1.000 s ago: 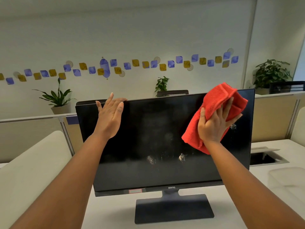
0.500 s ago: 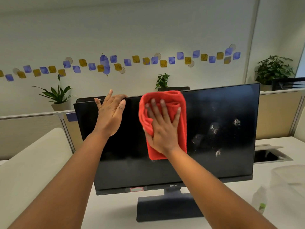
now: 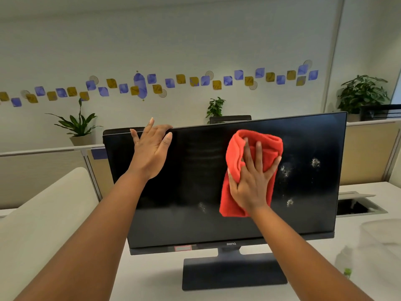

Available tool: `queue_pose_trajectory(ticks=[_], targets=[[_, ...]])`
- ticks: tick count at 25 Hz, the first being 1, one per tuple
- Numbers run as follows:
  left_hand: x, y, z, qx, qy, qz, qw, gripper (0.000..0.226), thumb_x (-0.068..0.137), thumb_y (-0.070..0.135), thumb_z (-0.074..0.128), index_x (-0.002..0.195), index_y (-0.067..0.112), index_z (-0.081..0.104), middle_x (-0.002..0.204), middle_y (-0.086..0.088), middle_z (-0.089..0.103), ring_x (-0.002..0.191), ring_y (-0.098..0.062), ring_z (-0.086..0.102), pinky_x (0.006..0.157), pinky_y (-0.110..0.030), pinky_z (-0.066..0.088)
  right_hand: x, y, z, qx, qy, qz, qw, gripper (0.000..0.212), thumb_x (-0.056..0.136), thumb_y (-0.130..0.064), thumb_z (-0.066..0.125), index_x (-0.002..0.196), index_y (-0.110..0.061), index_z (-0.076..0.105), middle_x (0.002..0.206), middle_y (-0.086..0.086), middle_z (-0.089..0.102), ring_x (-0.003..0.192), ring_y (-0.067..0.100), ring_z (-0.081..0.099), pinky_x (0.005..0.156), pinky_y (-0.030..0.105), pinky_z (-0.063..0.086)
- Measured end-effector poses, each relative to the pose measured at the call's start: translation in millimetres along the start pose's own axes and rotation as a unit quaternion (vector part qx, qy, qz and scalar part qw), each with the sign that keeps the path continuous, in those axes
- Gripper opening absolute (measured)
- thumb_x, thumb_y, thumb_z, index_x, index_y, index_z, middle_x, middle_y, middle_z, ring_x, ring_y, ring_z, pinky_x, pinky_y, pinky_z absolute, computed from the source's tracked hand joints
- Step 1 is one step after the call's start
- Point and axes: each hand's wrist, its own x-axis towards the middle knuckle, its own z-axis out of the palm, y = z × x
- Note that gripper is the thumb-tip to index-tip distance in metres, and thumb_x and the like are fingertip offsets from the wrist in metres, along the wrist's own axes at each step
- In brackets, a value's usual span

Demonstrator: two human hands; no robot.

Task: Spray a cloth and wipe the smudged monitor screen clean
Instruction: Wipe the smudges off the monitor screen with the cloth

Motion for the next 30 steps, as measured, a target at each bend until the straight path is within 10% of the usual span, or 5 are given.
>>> queue_pose_trajectory(ticks=[8, 14, 23, 30], targets=[[-1.5, -1.5, 0.8, 0.015, 0.003, 0.005, 1.0, 0.05, 0.092, 0.038, 0.02, 0.131, 0.016, 0.043, 0.144, -0.004, 0.039, 0.143, -0.016, 0.006, 0.109, -0.044, -0.019, 10.1, -67.4, 19.6, -0.01, -0.023, -0.202, 0.979, 0.064, 0.084, -0.048, 0.041, 0.142, -0.024, 0.028, 0.15, -0.001, 0.031, 0.141, 0.022, 0.015, 0.106, 0.064, -0.003], [-5.0, -2.2, -2.5, 0.067, -0.009, 0.017, 0.998, 0.051, 0.092, 0.039, 0.018, 0.134, 0.019, 0.037, 0.148, -0.003, 0.033, 0.143, -0.016, 0.005, 0.11, -0.044, -0.017, -55.7, -40.9, 32.9, -0.077, -0.085, -0.366, 0.924, 0.06, 0.09, -0.047, 0.026, 0.145, -0.027, 0.015, 0.155, -0.003, 0.0, 0.143, 0.02, -0.013, 0.109, 0.057, -0.01], [-4.2, 1.1, 2.1, 0.071, -0.003, 0.012, 0.997, 0.041, 0.097, 0.034, 0.025, 0.134, 0.018, 0.037, 0.148, -0.003, 0.032, 0.143, -0.017, 0.004, 0.11, -0.047, -0.018, -50.7, -24.1, 19.5, -0.032, -0.059, -0.151, 0.986, 0.068, 0.087, -0.041, 0.034, 0.145, -0.031, -0.001, 0.153, -0.012, -0.019, 0.142, 0.014, -0.016, 0.107, 0.059, -0.016], [-5.8, -2.4, 4.0, 0.055, 0.013, 0.015, 0.998, 0.039, 0.097, 0.032, 0.029, 0.131, 0.017, 0.039, 0.145, -0.002, 0.036, 0.143, -0.017, 0.006, 0.11, -0.048, -0.017, -56.0, -67.4, 40.2, -0.036, -0.092, -0.339, 0.936, 0.059, 0.089, -0.044, 0.032, 0.144, -0.026, 0.02, 0.151, -0.004, 0.024, 0.142, 0.019, -0.015, 0.109, 0.058, -0.012]])
